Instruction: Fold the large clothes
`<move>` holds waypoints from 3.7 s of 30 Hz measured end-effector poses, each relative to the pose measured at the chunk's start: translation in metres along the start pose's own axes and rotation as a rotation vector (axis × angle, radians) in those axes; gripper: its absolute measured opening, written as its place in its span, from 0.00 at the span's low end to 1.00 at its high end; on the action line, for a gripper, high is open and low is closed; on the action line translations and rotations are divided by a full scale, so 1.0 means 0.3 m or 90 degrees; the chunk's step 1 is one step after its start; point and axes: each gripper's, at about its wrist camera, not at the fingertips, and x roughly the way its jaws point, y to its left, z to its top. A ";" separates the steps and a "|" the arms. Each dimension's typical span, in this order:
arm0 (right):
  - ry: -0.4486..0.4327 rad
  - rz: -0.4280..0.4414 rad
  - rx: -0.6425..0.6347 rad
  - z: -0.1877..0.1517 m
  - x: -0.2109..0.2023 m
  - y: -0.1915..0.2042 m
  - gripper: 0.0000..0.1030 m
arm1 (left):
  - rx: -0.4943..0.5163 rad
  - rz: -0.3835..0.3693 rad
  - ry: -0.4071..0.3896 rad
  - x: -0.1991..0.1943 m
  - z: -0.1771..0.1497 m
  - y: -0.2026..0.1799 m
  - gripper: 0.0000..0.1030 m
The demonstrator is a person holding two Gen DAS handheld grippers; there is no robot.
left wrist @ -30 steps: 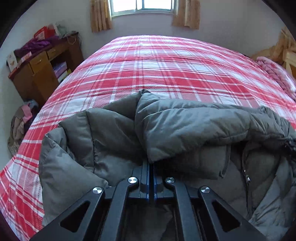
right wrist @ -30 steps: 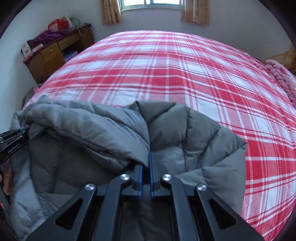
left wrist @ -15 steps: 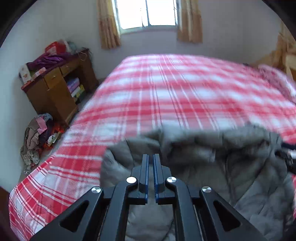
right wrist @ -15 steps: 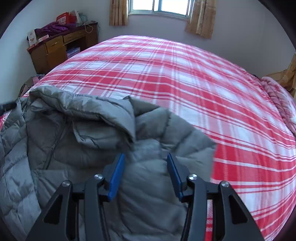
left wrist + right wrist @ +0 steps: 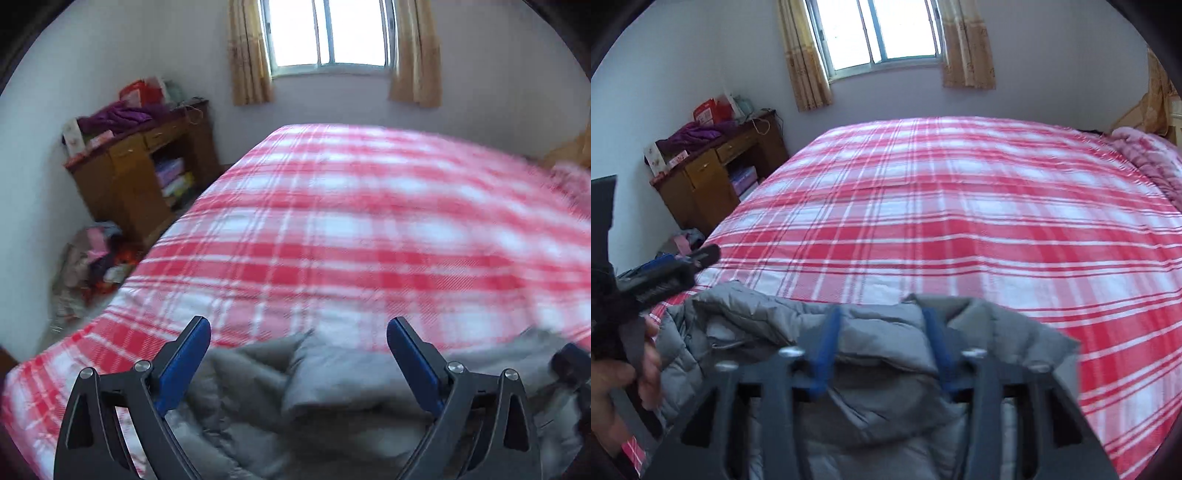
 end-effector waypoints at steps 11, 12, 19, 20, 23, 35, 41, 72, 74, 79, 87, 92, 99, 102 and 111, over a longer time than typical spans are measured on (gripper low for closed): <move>0.068 -0.010 -0.040 -0.166 0.148 0.007 0.34 | 0.002 -0.002 0.043 0.109 -0.196 -0.002 0.94; 0.068 -0.013 -0.045 -0.173 0.153 0.009 0.34 | 0.003 -0.003 0.050 0.120 -0.203 -0.006 0.94; 0.072 -0.016 -0.033 -0.180 0.196 -0.007 0.32 | -0.023 -0.023 0.065 0.154 -0.214 0.020 0.97; 0.073 -0.017 -0.033 -0.182 0.199 -0.005 0.32 | -0.023 -0.021 0.066 0.157 -0.212 0.018 0.97; 0.074 -0.022 -0.034 -0.185 0.204 -0.002 0.31 | -0.014 -0.008 0.067 0.160 -0.211 0.007 0.98; 0.075 -0.037 -0.043 -0.187 0.215 0.007 0.31 | -0.011 -0.004 0.069 0.166 -0.212 0.003 0.99; 0.073 -0.043 -0.047 -0.189 0.218 0.013 0.31 | -0.013 -0.006 0.069 0.167 -0.212 0.006 0.99; 0.075 -0.050 -0.053 -0.187 0.228 0.017 0.31 | -0.013 -0.009 0.073 0.177 -0.211 -0.003 0.99; 0.076 -0.051 -0.054 -0.187 0.228 0.017 0.31 | -0.006 -0.010 0.077 0.180 -0.204 -0.008 0.99; 0.093 -0.052 -0.081 -0.168 0.201 0.016 0.39 | 0.006 -0.017 0.091 0.077 -0.137 0.051 0.99; 0.046 -0.045 -0.070 -0.255 -0.222 -0.086 0.77 | 0.028 -0.061 0.049 -0.384 -0.366 0.271 0.99; 0.074 -0.051 -0.020 -0.516 -0.477 -0.216 0.77 | 0.063 -0.042 0.063 -0.585 -0.712 0.385 0.99; 0.103 -0.079 0.037 -0.826 -0.718 -0.311 0.77 | 0.030 -0.066 0.098 -0.744 -1.036 0.497 0.99; 0.097 -0.084 0.049 -0.907 -0.787 -0.305 0.77 | 0.013 -0.060 0.111 -0.755 -1.101 0.511 0.99; 0.088 -0.068 0.051 -1.094 -0.877 -0.242 0.77 | -0.016 -0.074 0.113 -0.830 -1.232 0.533 0.99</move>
